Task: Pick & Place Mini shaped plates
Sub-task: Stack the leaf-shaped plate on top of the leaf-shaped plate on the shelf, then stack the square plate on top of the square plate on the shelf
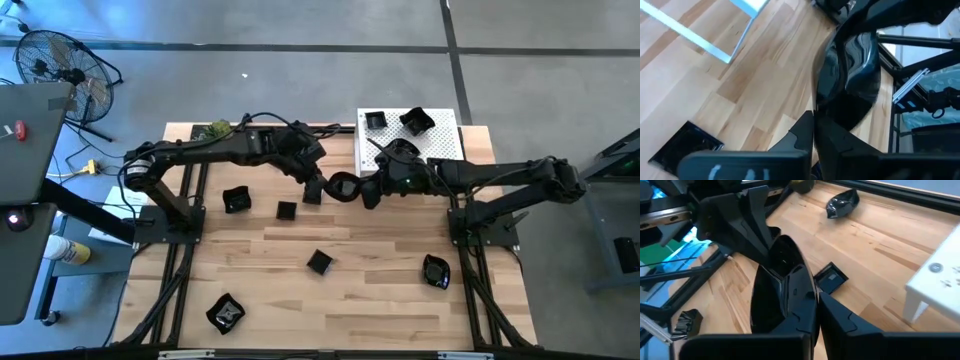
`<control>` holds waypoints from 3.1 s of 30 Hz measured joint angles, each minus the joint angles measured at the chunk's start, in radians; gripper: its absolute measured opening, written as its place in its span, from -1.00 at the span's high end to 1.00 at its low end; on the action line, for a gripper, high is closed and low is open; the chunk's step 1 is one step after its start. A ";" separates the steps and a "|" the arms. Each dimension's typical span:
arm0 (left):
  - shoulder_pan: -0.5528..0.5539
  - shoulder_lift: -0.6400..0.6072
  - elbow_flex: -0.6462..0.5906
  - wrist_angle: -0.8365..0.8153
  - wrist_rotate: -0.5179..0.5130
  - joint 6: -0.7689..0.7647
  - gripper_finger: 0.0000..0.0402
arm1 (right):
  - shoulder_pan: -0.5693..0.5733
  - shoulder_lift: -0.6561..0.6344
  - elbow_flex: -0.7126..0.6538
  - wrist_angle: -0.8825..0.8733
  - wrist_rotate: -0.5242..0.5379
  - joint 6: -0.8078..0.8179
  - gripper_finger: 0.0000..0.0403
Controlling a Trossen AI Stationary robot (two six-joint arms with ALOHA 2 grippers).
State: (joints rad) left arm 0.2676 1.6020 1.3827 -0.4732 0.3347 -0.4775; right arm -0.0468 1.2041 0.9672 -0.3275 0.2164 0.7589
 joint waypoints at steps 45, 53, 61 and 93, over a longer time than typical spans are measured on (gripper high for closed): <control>0.145 -0.305 -0.006 0.039 -0.052 0.264 0.99 | -0.775 -0.275 0.000 -0.417 -0.280 -0.303 0.92; 0.145 -0.305 -0.006 0.027 -0.064 0.269 1.00 | -0.770 -0.275 0.000 -0.472 -0.298 -0.234 0.92; 0.145 -0.305 -0.006 0.028 -0.065 0.271 1.00 | -0.770 -0.250 0.000 -0.476 -0.311 -0.198 0.92; 0.145 -0.328 -0.396 0.354 -0.072 0.234 1.00 | -0.393 -0.327 0.000 -0.350 -0.124 -0.400 0.94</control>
State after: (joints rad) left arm 0.4122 1.2738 0.9871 -0.1196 0.2630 -0.2430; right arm -0.4401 0.8773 0.9672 -0.6778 0.0923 0.3587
